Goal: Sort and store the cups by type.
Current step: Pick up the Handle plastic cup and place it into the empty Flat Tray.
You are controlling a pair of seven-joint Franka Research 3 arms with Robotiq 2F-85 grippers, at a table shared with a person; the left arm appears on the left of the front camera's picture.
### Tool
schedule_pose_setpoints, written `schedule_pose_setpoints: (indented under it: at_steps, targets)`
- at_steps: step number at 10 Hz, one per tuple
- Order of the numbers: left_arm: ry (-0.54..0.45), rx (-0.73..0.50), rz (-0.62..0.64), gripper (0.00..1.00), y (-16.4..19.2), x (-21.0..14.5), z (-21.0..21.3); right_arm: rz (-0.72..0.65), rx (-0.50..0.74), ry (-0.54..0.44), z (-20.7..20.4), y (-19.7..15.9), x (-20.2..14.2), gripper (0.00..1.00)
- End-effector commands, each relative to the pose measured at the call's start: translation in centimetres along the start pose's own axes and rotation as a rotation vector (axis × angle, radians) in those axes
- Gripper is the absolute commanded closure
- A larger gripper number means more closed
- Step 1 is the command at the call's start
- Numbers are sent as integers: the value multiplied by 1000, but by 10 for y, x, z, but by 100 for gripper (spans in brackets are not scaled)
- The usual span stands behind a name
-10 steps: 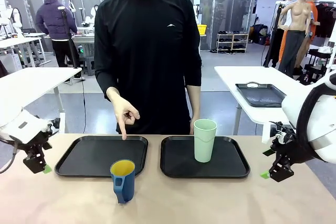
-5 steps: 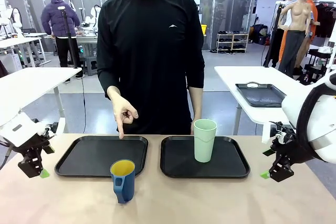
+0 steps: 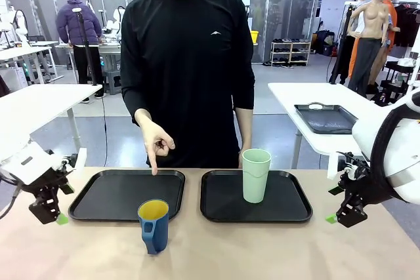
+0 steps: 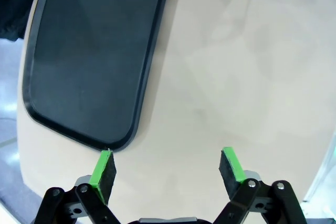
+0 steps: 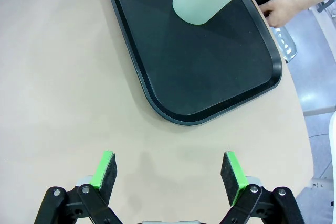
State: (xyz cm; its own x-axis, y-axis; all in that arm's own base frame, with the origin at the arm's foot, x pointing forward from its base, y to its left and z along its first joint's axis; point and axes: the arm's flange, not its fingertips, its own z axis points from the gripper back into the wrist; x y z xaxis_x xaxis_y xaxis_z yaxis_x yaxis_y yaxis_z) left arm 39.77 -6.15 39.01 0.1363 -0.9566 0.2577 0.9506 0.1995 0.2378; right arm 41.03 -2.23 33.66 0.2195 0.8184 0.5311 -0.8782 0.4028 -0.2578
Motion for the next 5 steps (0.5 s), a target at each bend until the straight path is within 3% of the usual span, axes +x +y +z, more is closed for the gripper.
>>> schedule_pose_setpoints:
  at_steps: [1,5]
  targets:
    - [-93,-47,-18,0,2,6,-26,-5,-6,-4,0,-1,-1,0]
    - [-213,-128,-39,0,-18,22,-58,-5,-6,-4,0,-1,-1,0]
